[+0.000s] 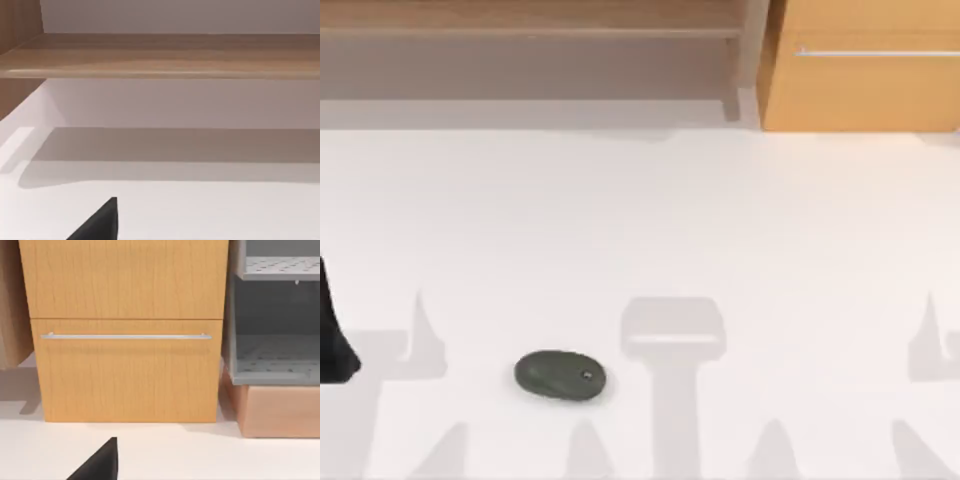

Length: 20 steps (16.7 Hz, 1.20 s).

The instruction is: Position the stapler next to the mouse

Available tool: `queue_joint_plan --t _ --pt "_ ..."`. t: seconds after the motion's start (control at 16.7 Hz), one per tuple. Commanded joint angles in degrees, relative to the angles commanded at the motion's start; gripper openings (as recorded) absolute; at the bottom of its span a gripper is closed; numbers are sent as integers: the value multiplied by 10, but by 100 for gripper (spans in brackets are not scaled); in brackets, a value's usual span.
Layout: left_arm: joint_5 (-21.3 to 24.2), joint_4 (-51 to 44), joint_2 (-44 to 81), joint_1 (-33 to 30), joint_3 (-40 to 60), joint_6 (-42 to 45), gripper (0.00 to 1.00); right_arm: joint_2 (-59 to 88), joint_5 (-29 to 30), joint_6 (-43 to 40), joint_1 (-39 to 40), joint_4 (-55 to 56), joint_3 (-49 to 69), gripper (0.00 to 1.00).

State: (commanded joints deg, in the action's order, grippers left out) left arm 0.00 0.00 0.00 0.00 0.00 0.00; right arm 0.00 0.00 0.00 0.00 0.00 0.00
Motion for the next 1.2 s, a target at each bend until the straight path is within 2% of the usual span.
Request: queue_joint_plan --t 0.24,0.48,1.2 --pt "0 -14 19 12 17 12 100 0 0 0 0 0 0 100" --pt "-1 -84 129 73 102 70 100 0 0 0 0 0 0 100" --pt "0 -428 789 357 474 327 100 0 0 0 0 0 0 100"
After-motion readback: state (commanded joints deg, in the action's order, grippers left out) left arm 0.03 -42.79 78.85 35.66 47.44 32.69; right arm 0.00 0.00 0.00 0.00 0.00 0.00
